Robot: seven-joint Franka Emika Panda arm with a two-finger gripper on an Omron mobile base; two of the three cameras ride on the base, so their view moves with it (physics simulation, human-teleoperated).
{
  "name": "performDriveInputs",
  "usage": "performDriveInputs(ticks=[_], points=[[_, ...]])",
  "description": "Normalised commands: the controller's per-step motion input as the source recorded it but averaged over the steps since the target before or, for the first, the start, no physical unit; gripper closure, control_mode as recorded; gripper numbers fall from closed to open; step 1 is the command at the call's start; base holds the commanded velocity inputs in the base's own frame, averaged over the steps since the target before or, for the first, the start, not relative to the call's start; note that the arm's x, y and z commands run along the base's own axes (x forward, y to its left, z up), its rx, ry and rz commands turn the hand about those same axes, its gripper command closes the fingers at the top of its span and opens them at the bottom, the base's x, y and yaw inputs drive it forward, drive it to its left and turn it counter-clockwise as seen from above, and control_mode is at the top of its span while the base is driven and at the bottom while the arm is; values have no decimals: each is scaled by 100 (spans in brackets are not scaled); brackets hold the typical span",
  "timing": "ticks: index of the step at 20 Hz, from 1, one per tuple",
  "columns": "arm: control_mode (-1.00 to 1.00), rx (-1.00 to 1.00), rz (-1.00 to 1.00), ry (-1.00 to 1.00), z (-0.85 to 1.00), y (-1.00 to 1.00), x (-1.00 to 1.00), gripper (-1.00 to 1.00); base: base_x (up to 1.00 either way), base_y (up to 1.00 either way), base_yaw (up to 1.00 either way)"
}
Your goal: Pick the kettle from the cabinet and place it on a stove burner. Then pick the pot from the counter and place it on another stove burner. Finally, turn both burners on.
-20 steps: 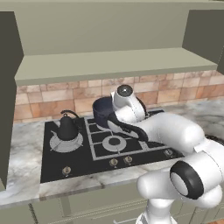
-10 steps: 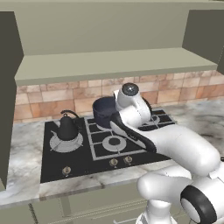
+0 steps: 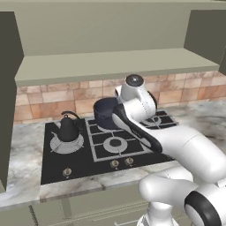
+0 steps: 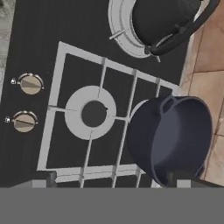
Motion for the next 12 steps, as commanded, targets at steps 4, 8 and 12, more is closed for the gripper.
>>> performDriveInputs(ticks=[4, 8, 12], points=[[-100, -10, 17, 7, 9, 0, -14, -100, 0, 0, 0], [-100, -12, 26, 5, 3, 0, -16, -100, 0, 0, 0], [-100, -14, 29, 5, 8, 0, -18, -100, 0, 0, 0]])
